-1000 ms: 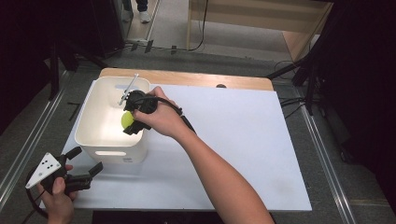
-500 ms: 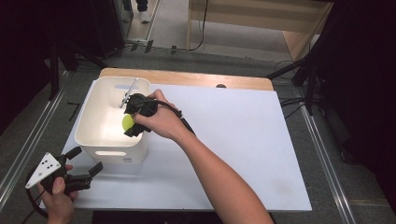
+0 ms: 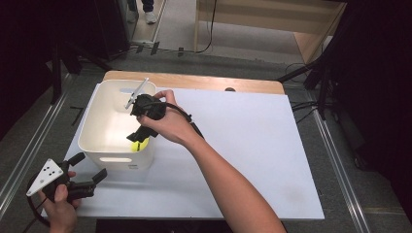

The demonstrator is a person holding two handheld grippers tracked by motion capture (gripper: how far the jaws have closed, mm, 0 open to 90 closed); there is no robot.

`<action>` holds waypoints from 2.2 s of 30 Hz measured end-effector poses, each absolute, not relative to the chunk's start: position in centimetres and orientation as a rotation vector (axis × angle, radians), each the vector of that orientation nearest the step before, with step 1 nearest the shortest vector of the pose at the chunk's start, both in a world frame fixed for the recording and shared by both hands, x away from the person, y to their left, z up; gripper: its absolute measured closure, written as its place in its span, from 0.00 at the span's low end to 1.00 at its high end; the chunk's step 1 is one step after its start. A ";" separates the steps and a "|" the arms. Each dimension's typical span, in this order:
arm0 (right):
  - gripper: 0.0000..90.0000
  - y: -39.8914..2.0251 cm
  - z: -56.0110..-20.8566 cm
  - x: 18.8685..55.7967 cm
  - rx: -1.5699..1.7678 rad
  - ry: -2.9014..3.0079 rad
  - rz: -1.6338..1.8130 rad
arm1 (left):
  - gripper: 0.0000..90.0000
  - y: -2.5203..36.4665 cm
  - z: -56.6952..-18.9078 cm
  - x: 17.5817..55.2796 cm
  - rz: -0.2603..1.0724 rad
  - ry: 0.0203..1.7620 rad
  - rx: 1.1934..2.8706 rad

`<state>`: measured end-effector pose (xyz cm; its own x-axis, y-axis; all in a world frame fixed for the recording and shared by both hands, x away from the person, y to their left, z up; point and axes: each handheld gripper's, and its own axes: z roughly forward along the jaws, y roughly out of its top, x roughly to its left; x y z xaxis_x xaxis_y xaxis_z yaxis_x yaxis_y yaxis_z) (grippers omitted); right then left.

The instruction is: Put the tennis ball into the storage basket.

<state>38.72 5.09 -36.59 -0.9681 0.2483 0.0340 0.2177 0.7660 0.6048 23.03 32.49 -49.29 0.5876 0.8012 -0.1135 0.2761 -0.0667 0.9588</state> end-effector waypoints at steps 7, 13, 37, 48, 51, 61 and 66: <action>0.01 3.9 -35.9 38.7 0.404 2.870 1.037 | 0.00 32.5 -49.3 23.0 0.552 0.915 1.629; 0.00 2.8 -35.6 38.7 0.394 2.835 1.084 | 0.00 32.4 -49.3 23.1 0.555 0.915 1.631; 0.00 -3.0 -36.6 37.8 0.525 2.764 1.119 | 0.00 32.4 -49.3 23.0 0.558 0.915 1.639; 0.00 -5.8 -37.5 37.2 0.567 2.724 1.147 | 0.00 32.4 -49.3 23.0 0.561 0.916 1.638; 0.00 -6.6 -37.8 36.9 0.592 2.716 1.158 | 0.00 32.4 -49.3 23.0 0.561 0.917 1.638; 0.00 -8.8 -38.9 36.1 0.639 2.680 1.184 | 0.00 32.4 -49.3 23.0 0.563 0.918 1.643; 0.00 -9.7 -39.4 35.6 0.666 2.671 1.194 | 0.00 32.4 -49.3 23.0 0.566 0.918 1.642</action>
<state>35.64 -9.67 -39.39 -0.8920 0.4492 0.0509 0.3376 0.5869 0.7359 23.03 32.39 -49.30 0.5832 0.8063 -0.0985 0.2744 -0.0815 0.9582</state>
